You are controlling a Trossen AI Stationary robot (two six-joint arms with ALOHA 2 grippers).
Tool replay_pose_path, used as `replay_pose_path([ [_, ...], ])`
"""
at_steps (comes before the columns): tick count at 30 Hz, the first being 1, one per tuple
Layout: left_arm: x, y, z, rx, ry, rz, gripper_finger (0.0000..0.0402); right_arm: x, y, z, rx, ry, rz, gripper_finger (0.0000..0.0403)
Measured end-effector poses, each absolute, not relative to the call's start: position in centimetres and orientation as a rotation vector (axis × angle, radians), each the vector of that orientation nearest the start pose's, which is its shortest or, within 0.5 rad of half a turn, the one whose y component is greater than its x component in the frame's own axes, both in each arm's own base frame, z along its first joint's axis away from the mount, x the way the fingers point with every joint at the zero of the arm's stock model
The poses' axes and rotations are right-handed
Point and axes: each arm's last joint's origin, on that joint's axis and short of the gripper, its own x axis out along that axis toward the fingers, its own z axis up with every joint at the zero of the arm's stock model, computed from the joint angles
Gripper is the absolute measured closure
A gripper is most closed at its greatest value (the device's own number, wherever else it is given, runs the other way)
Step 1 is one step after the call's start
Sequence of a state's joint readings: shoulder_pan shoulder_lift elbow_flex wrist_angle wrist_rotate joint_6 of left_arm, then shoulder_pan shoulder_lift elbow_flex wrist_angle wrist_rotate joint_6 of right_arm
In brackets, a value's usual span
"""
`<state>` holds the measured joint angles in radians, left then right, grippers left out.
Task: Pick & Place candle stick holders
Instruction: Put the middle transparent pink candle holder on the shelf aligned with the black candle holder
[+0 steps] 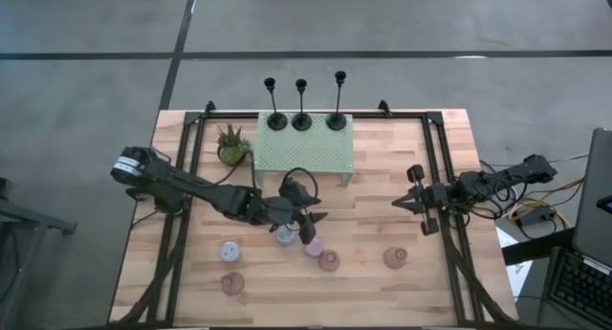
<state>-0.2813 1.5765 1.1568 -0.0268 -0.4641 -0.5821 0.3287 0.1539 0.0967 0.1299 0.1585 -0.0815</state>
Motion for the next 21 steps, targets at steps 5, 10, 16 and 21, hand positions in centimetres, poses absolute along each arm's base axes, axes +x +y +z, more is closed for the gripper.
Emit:
replay_pose_path([
  [5, 34.44, -8.74, 28.37, -0.424, 0.33, 0.286, 0.0183, 9.92, 2.9, 19.69, -0.063, -0.078, 0.168, 0.0394],
  [10, 34.35, -8.72, 28.51, -0.439, 0.326, 0.287, 0.0183, 9.92, 2.9, 19.69, -0.062, -0.078, 0.167, 0.0394],
  [16, 34.33, -8.7, 28.55, -0.458, 0.321, 0.294, 0.0183, 9.92, 2.9, 19.69, -0.063, -0.078, 0.167, 0.0394],
  [21, 34.33, -8.7, 28.55, -0.464, 0.32, 0.297, 0.0183, 9.92, 2.9, 19.69, -0.064, -0.078, 0.167, 0.0394],
])
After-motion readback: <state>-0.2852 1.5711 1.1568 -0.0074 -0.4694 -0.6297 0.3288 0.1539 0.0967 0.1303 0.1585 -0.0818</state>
